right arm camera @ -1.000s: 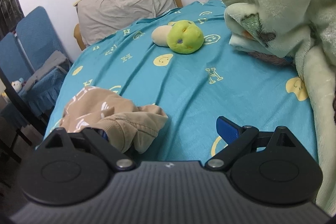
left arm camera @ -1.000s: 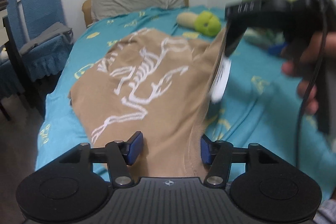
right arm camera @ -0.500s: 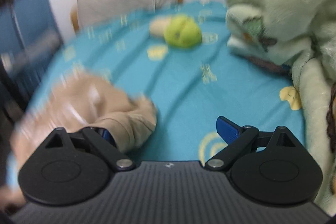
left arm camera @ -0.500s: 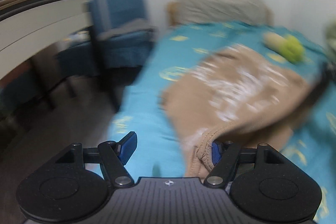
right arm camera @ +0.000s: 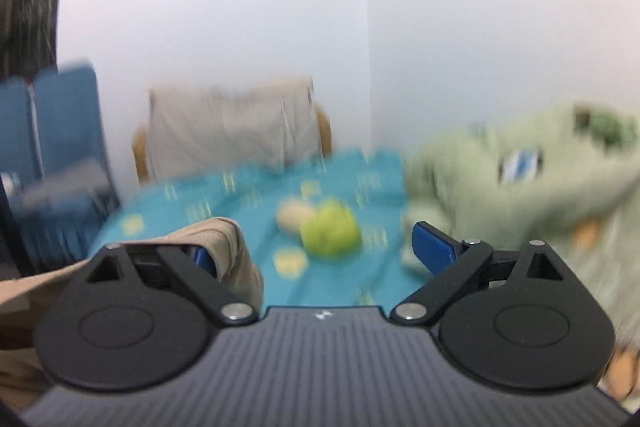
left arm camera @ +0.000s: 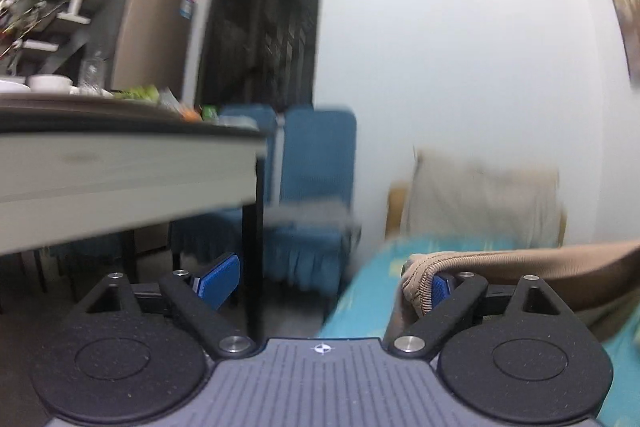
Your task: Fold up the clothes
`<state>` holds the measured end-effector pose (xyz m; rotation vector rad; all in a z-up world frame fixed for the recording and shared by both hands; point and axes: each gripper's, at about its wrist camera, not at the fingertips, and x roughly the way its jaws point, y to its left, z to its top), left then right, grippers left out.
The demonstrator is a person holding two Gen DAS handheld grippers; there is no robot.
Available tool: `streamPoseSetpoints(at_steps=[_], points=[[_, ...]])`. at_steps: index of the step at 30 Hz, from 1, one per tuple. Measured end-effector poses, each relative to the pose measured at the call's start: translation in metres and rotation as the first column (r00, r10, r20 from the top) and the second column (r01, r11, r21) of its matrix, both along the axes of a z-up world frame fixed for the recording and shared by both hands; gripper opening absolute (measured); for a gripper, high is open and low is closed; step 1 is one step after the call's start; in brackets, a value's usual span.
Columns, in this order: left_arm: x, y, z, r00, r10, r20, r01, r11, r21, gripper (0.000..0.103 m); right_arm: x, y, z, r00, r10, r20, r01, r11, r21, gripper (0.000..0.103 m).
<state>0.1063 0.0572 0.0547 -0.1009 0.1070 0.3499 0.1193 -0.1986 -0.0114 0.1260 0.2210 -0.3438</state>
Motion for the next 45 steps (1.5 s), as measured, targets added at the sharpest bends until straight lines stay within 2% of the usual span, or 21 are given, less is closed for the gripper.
streamPoseSetpoints(at_steps=[3, 8, 13, 20, 23, 25, 27, 29, 35, 40, 45], points=[[-0.011, 0.008, 0.068, 0.996, -0.015, 0.087, 0.021, 0.998, -0.062, 0.092, -0.017, 0.000, 0.066, 0.997, 0.002, 0.083, -0.005, 0.999, 0.033, 0.096], [-0.050, 0.012, 0.181, 0.967, -0.082, 0.243, 0.084, 0.996, 0.003, 0.092, -0.067, -0.004, 0.169, 0.971, 0.001, 0.237, -0.011, 0.999, 0.041, 0.096], [-0.098, 0.012, 0.277, 0.934, -0.166, 0.315, 0.151, 0.986, 0.072, 0.092, -0.139, -0.015, 0.253, 0.927, 0.013, 0.374, -0.038, 0.998, 0.059, 0.096], [-0.165, 0.013, 0.376, 0.894, -0.261, 0.366, 0.237, 0.965, 0.110, 0.092, -0.214, -0.019, 0.327, 0.886, 0.052, 0.460, -0.062, 0.998, 0.005, 0.096], [-0.178, 0.009, 0.405, 0.881, -0.309, 0.360, 0.278, 0.951, 0.136, 0.093, -0.231, -0.022, 0.348, 0.872, 0.060, 0.486, -0.065, 0.998, -0.007, 0.096], [-0.172, 0.011, 0.412, 0.882, -0.324, 0.342, 0.293, 0.946, 0.139, 0.094, -0.232, -0.026, 0.356, 0.876, 0.068, 0.478, -0.077, 0.997, -0.001, 0.096], [-0.162, 0.011, 0.408, 0.887, -0.335, 0.318, 0.309, 0.942, 0.129, 0.094, -0.212, -0.030, 0.345, 0.891, 0.079, 0.447, -0.095, 0.995, 0.012, 0.096], [-0.133, 0.020, 0.391, 0.894, -0.338, 0.292, 0.319, 0.941, 0.114, 0.094, -0.192, -0.032, 0.331, 0.908, 0.086, 0.411, -0.103, 0.995, 0.019, 0.096], [-0.023, 0.035, 0.311, 0.921, -0.326, 0.213, 0.320, 0.945, 0.062, 0.094, -0.114, -0.025, 0.275, 0.944, 0.090, 0.319, -0.091, 0.996, -0.014, 0.096], [0.092, 0.042, 0.224, 0.945, -0.298, 0.133, 0.299, 0.954, 0.016, 0.095, -0.017, -0.026, 0.202, 0.967, 0.094, 0.236, -0.093, 0.996, -0.014, 0.096], [0.209, 0.032, 0.112, 0.958, -0.285, 0.044, 0.286, 0.958, -0.024, 0.095, 0.092, -0.035, 0.100, 0.988, 0.070, 0.140, -0.073, 0.997, 0.018, 0.096]])
